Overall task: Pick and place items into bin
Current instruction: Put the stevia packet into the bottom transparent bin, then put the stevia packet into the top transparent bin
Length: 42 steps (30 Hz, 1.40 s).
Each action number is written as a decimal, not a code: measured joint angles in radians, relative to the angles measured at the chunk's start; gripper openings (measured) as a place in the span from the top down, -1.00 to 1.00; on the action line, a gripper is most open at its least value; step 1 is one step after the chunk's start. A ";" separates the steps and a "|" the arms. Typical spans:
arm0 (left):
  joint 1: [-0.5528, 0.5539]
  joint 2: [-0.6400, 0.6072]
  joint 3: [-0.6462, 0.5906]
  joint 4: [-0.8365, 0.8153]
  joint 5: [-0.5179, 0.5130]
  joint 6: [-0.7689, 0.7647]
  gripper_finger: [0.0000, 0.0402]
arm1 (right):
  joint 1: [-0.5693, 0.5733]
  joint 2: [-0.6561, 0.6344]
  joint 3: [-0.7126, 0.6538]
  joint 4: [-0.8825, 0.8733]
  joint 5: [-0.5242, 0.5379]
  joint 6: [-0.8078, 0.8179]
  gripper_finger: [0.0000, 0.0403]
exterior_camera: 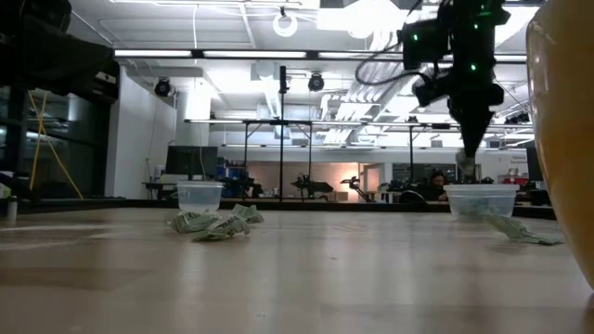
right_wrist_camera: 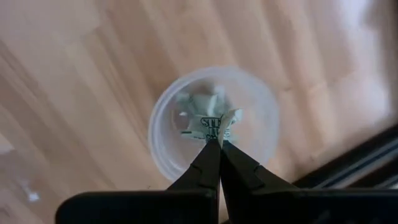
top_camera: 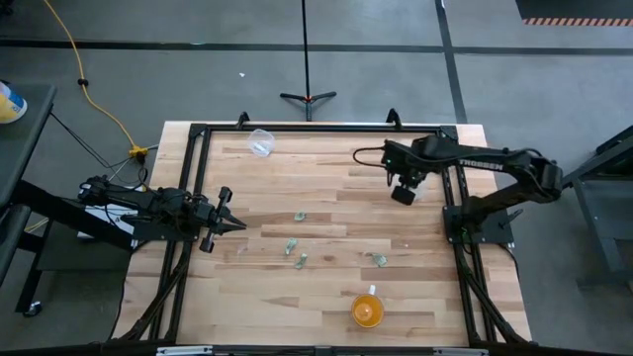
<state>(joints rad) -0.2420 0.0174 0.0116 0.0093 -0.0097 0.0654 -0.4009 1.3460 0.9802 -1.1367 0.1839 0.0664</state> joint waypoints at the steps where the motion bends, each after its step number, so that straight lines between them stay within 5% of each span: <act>1: 0.000 0.000 0.000 0.000 0.000 0.000 0.69 | -0.009 0.000 -0.016 0.004 -0.011 -0.007 1.00; 6: 0.000 0.000 0.000 0.000 0.000 0.000 0.69 | -0.039 0.000 -0.069 0.055 -0.023 -0.029 0.92; 13: 0.000 0.000 0.000 0.000 0.000 0.000 0.69 | -0.036 -0.021 -0.081 0.290 -0.193 -0.155 0.54; 20: 0.000 0.000 0.000 0.000 0.000 0.000 0.69 | 0.003 -0.139 -0.207 0.823 -0.431 -0.259 0.37; 29: 0.000 0.000 0.000 0.000 0.000 0.000 0.69 | 0.055 -0.565 -0.536 1.019 -0.384 -0.116 0.56; 33: 0.000 0.000 0.000 0.000 0.000 0.000 0.69 | 0.133 -0.818 -0.673 1.069 -0.271 -0.090 0.65; 42: 0.000 0.000 0.000 0.000 0.000 0.000 0.69 | 0.199 -1.220 -0.850 1.066 -0.185 -0.022 0.83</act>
<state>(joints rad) -0.2420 0.0172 0.0118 0.0092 -0.0101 0.0654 -0.2017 0.1260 0.1305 -0.0705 -0.0007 0.0441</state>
